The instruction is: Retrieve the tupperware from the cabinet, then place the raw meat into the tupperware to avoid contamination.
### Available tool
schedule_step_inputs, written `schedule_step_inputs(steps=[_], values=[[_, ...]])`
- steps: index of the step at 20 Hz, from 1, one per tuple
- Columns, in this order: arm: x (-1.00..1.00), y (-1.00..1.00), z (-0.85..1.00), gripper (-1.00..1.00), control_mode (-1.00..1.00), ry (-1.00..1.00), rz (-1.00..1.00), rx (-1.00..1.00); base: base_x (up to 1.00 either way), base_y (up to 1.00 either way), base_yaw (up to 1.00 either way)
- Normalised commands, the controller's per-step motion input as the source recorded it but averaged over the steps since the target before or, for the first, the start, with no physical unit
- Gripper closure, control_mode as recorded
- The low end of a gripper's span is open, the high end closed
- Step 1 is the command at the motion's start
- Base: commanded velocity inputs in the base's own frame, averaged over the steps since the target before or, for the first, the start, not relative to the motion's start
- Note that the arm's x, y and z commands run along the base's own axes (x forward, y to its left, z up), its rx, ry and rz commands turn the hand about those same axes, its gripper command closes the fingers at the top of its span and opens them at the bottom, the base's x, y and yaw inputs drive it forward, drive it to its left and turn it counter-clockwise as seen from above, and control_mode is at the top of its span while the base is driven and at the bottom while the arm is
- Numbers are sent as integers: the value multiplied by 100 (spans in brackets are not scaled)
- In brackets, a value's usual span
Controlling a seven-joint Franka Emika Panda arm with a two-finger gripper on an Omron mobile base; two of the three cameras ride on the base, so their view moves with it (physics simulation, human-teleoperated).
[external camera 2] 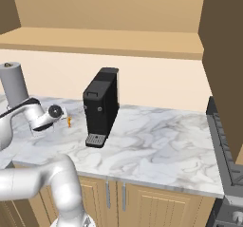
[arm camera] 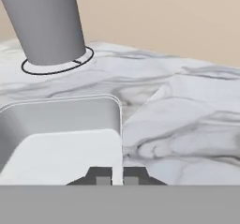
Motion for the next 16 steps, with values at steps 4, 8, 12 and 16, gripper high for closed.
schedule_step_inputs(steps=[4,8,12,16], values=[[-10,54,25,-100,-100,0,-3,-17,0,0,0],[-3,21,0,-100,-100,1,-1,-10,0,0,0],[-3,1,14,-100,-100,0,0,0,0,0,0],[-10,-5,58,-100,-100,0,-2,4,0,0,0]])
